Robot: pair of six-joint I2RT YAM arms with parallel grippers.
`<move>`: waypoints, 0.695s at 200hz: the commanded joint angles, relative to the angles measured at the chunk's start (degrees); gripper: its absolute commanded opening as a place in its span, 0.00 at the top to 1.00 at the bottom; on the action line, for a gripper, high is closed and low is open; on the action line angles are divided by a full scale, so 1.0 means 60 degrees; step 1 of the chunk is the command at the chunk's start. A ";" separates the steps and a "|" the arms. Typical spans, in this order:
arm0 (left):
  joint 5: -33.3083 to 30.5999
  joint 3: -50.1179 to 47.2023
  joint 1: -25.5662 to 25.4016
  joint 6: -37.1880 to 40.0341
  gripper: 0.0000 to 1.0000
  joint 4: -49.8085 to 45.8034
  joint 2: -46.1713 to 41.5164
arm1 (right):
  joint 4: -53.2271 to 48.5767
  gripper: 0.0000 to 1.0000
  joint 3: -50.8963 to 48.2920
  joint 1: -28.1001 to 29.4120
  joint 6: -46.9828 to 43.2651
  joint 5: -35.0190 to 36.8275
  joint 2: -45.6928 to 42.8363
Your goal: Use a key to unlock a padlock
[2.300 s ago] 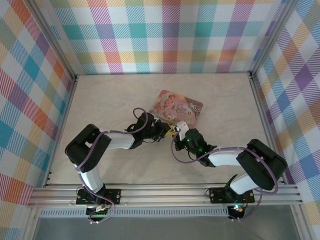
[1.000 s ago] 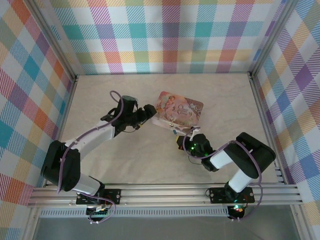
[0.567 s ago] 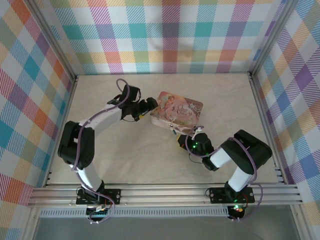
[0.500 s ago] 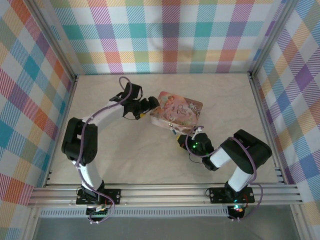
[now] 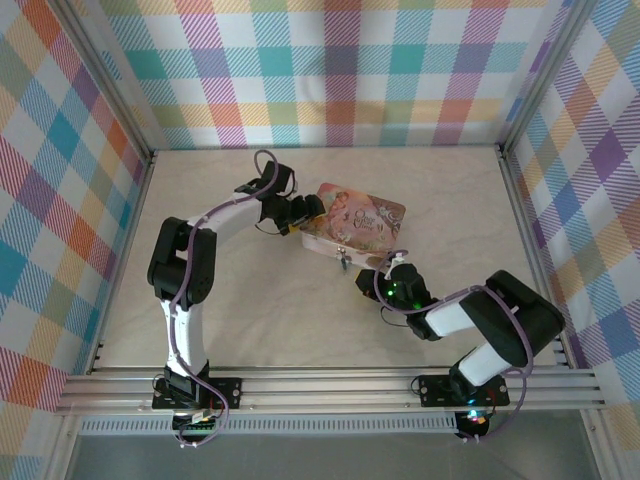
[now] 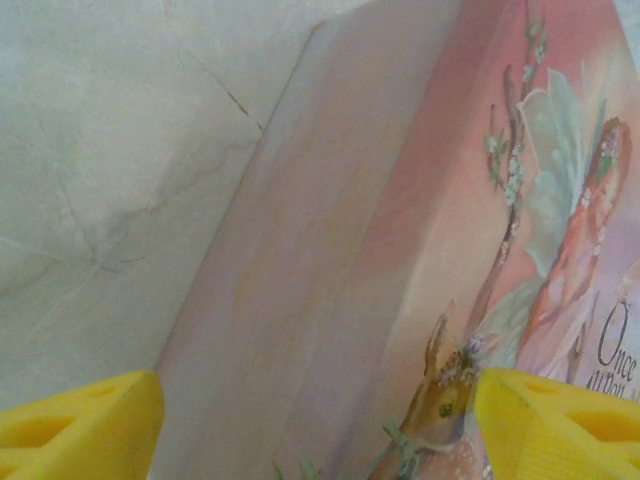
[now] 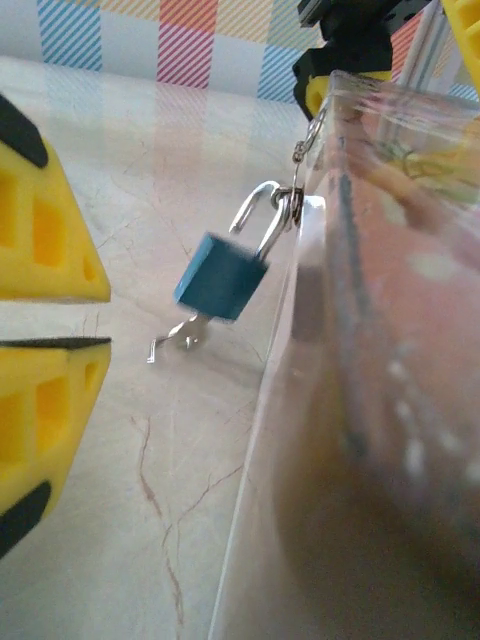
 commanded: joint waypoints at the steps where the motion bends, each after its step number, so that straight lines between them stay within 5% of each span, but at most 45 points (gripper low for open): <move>1: -0.0148 -0.0466 0.0090 0.0239 0.22 -0.0385 0.0003 | -0.0942 0.77 0.0162 -0.0013 -0.0710 0.0014 -0.0406; 57: -0.0162 -0.1912 0.0085 0.0090 0.26 0.0230 -0.0496 | -0.2233 0.71 0.0496 -0.0505 -0.1896 -0.0310 -0.1538; 139: -0.0387 -0.4137 -0.0123 -0.0365 0.28 0.1171 -0.1860 | -0.1277 0.70 0.1714 -0.2014 -0.3206 -0.2345 -0.0421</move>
